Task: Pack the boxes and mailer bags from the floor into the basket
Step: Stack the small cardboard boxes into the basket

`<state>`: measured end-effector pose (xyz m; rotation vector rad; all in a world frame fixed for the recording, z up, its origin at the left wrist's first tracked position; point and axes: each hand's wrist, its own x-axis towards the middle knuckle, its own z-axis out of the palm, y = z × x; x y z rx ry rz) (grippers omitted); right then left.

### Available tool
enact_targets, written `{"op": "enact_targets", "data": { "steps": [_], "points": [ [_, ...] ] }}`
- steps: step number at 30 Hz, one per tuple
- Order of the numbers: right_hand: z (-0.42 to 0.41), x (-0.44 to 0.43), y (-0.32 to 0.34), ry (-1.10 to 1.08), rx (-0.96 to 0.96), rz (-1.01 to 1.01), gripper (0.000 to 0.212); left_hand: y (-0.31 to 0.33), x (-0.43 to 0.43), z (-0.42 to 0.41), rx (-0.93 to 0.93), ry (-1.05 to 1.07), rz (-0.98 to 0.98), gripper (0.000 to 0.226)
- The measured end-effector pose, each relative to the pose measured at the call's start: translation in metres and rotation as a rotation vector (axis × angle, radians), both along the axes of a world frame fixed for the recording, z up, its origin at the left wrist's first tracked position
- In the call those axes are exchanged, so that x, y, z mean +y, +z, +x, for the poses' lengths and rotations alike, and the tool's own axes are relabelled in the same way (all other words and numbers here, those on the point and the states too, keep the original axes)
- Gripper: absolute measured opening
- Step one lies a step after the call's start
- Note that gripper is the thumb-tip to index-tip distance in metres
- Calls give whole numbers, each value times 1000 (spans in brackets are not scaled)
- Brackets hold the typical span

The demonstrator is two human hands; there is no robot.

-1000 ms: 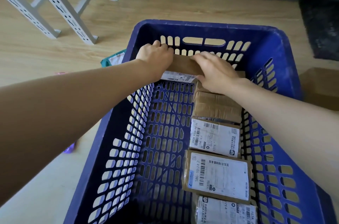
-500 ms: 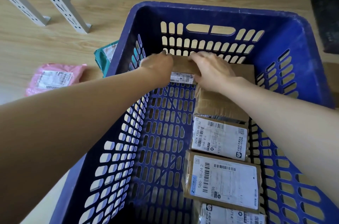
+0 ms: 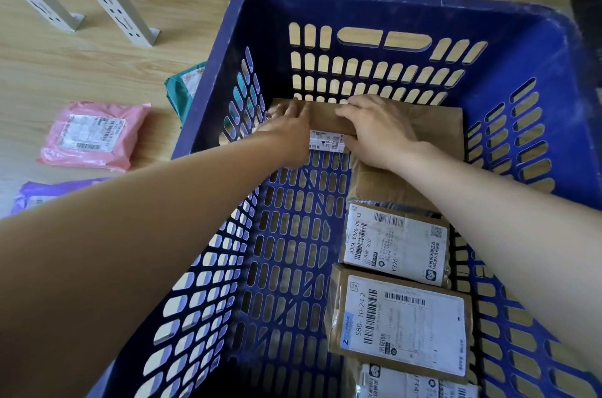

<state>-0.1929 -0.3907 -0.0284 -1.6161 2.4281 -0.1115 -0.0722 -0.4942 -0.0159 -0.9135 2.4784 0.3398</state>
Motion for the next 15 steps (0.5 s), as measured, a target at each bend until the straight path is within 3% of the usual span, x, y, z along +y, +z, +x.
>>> {"op": "enact_targets", "data": {
  "steps": [6, 15],
  "points": [
    [1, 20, 21, -24, -15, 60, 65, 18, 6, -2, 25, -43, 14, 89],
    [0, 98, 115, -93, 23, 8, 66, 109, 53, -4, 199, -154, -19, 81]
  ]
}}
